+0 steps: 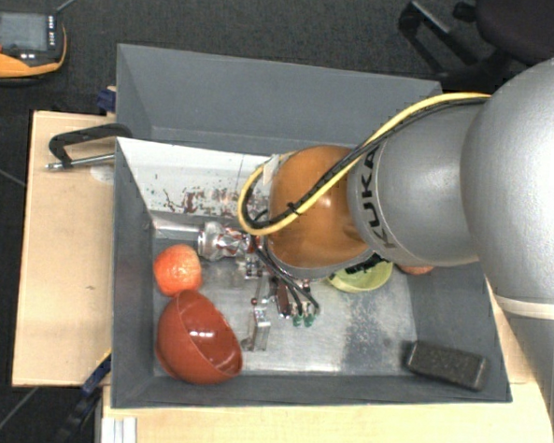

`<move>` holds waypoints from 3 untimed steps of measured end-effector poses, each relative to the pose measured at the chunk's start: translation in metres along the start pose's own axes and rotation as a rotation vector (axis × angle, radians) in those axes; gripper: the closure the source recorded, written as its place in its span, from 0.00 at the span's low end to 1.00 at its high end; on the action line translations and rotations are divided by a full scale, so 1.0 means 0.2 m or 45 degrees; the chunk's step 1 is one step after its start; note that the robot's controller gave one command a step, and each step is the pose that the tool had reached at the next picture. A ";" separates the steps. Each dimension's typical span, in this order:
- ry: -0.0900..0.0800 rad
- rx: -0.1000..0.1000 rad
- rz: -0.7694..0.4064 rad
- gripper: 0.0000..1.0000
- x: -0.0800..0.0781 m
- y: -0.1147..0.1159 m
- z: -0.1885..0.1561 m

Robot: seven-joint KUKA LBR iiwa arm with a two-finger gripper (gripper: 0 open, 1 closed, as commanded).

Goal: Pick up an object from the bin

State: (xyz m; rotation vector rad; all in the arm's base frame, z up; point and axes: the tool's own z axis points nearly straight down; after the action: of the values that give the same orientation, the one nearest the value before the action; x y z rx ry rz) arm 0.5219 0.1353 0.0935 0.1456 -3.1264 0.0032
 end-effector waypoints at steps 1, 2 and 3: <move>0.002 -0.003 -0.086 0.00 0.07 0.34 0.12; -0.004 -0.001 -0.090 0.00 0.00 0.05 0.09; -0.004 -0.004 0.047 0.00 0.07 0.22 0.12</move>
Offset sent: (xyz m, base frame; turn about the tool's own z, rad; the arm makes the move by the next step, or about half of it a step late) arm -0.0190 0.0625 -0.0235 -0.0621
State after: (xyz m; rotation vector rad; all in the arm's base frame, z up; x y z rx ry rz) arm 0.5039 0.1772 0.0705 0.0877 -3.1318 -0.0016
